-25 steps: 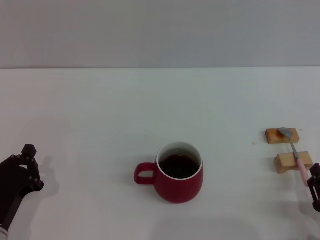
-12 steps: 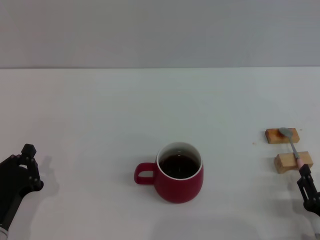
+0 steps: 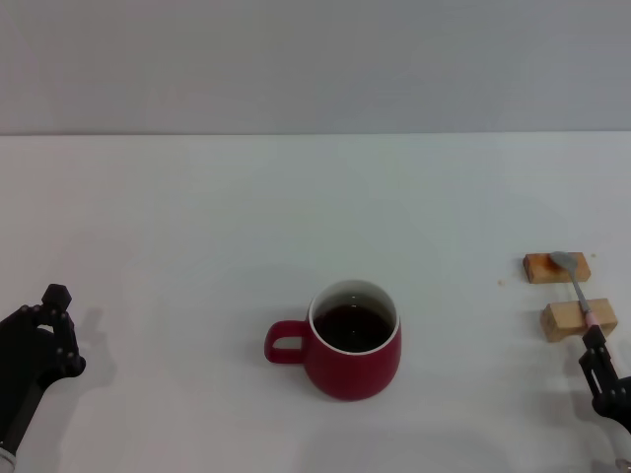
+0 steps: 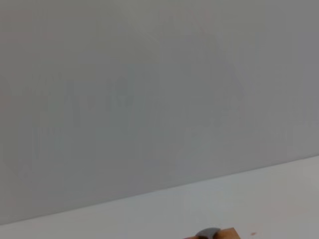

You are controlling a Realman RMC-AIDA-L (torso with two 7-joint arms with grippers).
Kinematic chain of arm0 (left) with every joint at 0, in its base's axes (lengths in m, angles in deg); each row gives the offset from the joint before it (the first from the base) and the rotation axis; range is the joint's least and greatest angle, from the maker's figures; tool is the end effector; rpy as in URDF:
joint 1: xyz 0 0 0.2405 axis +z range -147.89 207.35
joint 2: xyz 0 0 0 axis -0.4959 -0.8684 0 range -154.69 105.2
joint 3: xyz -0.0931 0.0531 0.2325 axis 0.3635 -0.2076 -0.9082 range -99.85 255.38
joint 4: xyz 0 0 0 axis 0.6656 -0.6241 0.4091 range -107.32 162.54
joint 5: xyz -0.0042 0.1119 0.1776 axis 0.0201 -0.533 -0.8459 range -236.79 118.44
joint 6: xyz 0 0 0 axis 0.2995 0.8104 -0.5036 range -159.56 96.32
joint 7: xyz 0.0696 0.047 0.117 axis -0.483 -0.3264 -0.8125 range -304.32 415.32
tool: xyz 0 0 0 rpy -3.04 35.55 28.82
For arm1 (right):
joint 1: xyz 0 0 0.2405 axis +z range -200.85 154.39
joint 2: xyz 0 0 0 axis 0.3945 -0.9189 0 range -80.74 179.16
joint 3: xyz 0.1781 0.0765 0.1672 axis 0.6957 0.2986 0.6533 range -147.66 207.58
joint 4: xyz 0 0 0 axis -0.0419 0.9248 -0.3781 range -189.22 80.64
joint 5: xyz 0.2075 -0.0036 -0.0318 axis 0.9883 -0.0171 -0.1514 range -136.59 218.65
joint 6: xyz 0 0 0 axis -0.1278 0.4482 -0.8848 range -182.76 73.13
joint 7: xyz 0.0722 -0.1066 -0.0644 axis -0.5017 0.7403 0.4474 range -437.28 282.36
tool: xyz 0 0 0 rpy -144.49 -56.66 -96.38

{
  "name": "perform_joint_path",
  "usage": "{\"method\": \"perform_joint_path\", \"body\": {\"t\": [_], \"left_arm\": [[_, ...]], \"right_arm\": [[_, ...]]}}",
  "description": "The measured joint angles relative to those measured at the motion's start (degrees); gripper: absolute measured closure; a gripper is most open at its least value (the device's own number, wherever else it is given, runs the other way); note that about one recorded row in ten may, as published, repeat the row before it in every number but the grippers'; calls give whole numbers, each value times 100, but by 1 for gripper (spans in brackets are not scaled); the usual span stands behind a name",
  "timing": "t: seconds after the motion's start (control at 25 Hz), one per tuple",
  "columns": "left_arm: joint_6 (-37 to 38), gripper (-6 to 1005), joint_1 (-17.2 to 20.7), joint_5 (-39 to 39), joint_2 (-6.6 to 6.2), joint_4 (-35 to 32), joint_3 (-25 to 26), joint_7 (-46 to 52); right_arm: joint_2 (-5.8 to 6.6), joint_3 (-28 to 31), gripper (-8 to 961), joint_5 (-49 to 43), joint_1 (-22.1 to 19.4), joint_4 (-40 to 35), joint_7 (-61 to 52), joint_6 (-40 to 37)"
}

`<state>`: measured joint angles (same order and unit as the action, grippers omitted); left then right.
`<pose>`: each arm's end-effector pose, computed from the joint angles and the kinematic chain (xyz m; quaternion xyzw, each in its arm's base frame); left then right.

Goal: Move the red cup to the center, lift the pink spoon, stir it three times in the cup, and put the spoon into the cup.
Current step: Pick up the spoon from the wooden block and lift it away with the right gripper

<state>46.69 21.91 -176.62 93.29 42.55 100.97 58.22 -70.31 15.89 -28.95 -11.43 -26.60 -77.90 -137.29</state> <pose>-0.3586 0.2148 -0.0380 -0.7131 -0.2389 -0.2805 0.5964 0.3412 0.1885 -0.0783 -0.6562 0.3664 0.2986 0.5882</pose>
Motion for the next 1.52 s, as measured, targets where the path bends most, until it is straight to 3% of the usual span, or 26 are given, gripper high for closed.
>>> {"method": "perform_joint_path", "body": {"t": [1.32,1.52], "left_arm": [[8,992,27,3,4,0,2,4],[8,992,18,1,0,0,8,6]], "right_arm": [[-10,-6,386,-119,90,-32,1,234],[1,12,521,-166,101,-30,1,231]]}}
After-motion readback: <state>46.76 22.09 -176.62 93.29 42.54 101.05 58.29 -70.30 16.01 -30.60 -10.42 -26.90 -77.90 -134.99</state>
